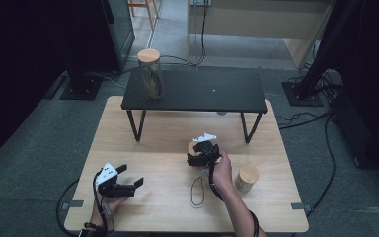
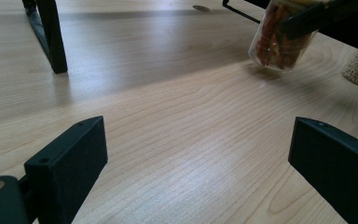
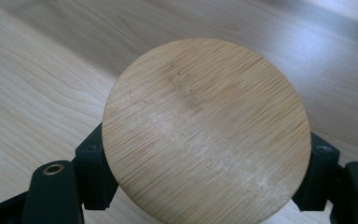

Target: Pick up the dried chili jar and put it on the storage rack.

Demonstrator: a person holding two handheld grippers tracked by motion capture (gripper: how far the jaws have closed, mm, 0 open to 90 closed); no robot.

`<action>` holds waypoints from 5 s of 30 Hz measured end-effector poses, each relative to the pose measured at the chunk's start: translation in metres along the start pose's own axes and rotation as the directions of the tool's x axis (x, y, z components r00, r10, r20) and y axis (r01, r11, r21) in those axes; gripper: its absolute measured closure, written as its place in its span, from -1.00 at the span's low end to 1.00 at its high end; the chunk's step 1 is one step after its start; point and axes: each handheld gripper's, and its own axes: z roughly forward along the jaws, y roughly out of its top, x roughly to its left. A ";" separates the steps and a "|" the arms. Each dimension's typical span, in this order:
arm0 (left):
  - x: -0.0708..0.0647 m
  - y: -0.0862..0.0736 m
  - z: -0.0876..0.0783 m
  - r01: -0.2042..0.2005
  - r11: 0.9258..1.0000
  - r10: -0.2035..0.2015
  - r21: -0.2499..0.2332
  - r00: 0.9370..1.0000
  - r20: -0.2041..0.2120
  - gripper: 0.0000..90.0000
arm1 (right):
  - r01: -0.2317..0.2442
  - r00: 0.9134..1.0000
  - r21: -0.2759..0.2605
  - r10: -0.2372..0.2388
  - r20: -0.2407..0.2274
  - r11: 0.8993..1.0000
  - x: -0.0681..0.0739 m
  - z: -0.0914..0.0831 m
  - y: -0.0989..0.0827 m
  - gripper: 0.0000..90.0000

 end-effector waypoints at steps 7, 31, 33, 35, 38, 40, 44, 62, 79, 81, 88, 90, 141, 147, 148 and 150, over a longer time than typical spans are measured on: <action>0.000 -0.001 0.000 0.006 1.000 -0.006 -0.005 1.000 0.002 -0.90 | 0.038 0.999 -0.010 -0.039 -0.029 0.999 -0.001 -0.021 0.009 -0.43; 0.001 -0.001 0.000 0.004 1.000 -0.004 -0.006 1.000 0.008 -0.90 | 0.099 0.994 -0.050 -0.102 -0.050 0.994 -0.016 -0.084 0.042 -0.43; 0.001 0.000 0.000 0.002 1.000 -0.002 -0.003 1.000 0.009 -0.90 | 0.099 0.993 -0.052 -0.102 -0.052 0.994 -0.018 -0.088 0.045 -0.43; 0.001 -0.001 0.000 0.003 1.000 -0.003 -0.005 1.000 0.009 -0.90 | 0.098 0.994 -0.055 -0.100 -0.052 0.994 -0.020 -0.093 0.048 -0.43; 0.001 0.000 0.000 0.003 1.000 -0.003 -0.003 1.000 0.007 -0.90 | 0.091 0.994 -0.068 -0.095 -0.060 0.994 -0.026 -0.099 0.051 -0.43; 0.001 0.000 0.000 0.003 1.000 -0.003 -0.004 1.000 0.007 -0.90 | 0.088 0.994 -0.070 -0.093 -0.060 0.994 -0.028 -0.103 0.054 -0.43; 0.002 0.000 0.000 0.000 1.000 0.000 -0.003 1.000 0.009 -0.90 | 0.089 0.994 -0.074 -0.094 -0.060 0.993 -0.033 -0.109 0.060 -0.43; 0.000 0.002 0.001 -0.010 1.000 0.010 0.010 1.000 0.012 -0.90 | 0.075 0.994 -0.101 -0.082 -0.069 0.992 -0.058 -0.133 0.097 -0.43; 0.001 0.003 0.001 -0.020 1.000 0.019 0.021 1.000 0.020 -0.90 | 0.071 0.996 -0.085 -0.075 -0.053 0.994 -0.071 -0.124 0.137 -0.43; 0.001 0.003 0.001 -0.018 1.000 0.017 0.017 1.000 0.021 -0.90 | 0.068 0.996 -0.076 -0.072 -0.050 0.995 -0.072 -0.120 0.140 -0.43; 0.002 0.002 0.001 -0.017 1.000 0.017 0.012 1.000 0.026 -0.90 | 0.056 0.998 -0.052 -0.058 -0.040 0.997 -0.077 -0.105 0.150 -0.43; 0.002 0.002 0.001 -0.019 1.000 0.019 0.012 0.999 0.028 -0.90 | 0.051 0.998 -0.048 -0.053 -0.038 0.998 -0.077 -0.103 0.154 -0.43; -0.001 0.002 0.001 -0.021 1.000 0.020 0.011 1.000 0.009 -0.90 | -0.042 0.999 -0.036 0.042 -0.005 0.998 -0.106 -0.049 0.212 -0.97; -0.001 0.002 0.002 -0.016 1.000 0.016 0.011 1.000 0.007 -0.90 | -0.017 1.000 -0.047 0.016 -0.007 0.999 -0.105 -0.061 0.206 -0.97; -0.001 0.002 0.002 -0.015 1.000 0.015 0.010 1.000 0.006 -0.90 | -0.016 1.000 -0.046 0.016 -0.003 0.999 -0.105 -0.063 0.205 -0.97; -0.001 0.001 0.002 -0.013 1.000 0.012 0.009 1.000 0.006 -0.90 | -0.015 1.000 -0.051 0.014 -0.009 0.999 -0.106 -0.065 0.203 -0.97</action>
